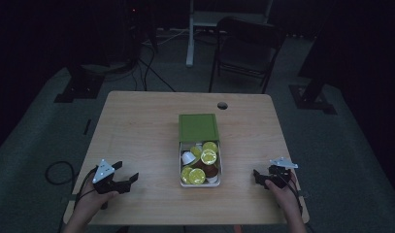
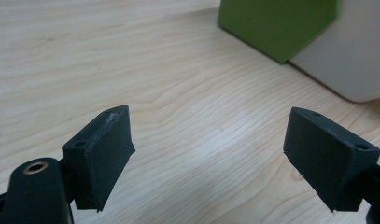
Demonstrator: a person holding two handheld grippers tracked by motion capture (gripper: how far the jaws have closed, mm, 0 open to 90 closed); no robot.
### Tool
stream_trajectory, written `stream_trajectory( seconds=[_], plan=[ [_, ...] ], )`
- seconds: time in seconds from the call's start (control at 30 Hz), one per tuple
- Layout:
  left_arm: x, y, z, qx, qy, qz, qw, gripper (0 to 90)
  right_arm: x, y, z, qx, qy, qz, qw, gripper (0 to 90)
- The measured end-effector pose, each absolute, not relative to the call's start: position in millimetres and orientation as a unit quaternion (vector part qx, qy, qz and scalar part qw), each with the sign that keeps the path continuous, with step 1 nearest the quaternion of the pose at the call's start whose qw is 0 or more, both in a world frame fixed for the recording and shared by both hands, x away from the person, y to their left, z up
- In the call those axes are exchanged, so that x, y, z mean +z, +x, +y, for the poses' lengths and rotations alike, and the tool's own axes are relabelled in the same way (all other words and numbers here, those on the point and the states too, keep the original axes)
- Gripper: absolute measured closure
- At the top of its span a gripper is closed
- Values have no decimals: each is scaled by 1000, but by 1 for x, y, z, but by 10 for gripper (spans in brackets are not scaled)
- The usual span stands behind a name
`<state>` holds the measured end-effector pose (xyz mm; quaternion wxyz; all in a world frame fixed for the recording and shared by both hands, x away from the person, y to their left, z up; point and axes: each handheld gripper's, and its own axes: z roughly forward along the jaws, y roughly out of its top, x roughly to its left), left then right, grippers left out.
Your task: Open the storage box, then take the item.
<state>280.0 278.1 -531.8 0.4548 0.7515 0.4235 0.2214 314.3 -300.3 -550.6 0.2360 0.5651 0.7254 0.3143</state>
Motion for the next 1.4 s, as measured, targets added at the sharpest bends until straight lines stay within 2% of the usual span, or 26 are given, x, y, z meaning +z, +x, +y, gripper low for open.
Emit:
stream_trajectory(
  seconds=[0.47, 0.67, 0.77, 1.4],
  plan=[
    [-541, 284, 286, 206, 748, 468, 423, 146, -551, 314, -300, 316, 557, 732, 233, 115],
    [-541, 286, 286, 203, 754, 471, 410, 145, -551, 312, -299, 320, 552, 735, 229, 116],
    [-541, 287, 286, 201, 757, 471, 405, 146, -550, 310, -300, 350, 564, 718, 209, 127],
    [-544, 293, 279, 180, 785, 478, 349, 146, -527, 306, -285, 356, 551, 726, 208, 128]
  ],
)
